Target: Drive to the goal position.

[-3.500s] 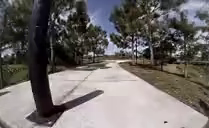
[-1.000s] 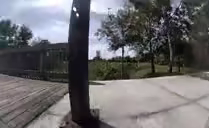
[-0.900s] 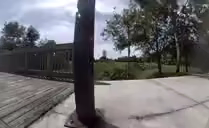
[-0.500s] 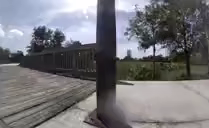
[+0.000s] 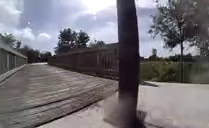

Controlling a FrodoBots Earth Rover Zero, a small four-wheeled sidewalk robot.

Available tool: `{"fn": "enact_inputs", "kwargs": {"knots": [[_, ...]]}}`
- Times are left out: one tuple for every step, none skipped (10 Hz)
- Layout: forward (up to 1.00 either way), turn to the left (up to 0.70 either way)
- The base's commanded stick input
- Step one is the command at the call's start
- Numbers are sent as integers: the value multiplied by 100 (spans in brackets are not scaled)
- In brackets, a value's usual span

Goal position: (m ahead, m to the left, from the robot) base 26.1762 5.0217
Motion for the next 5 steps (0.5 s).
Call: {"fn": "enact_inputs", "kwargs": {"knots": [[0, 80], [0, 80], [0, 80], [0, 80], [0, 80]]}}
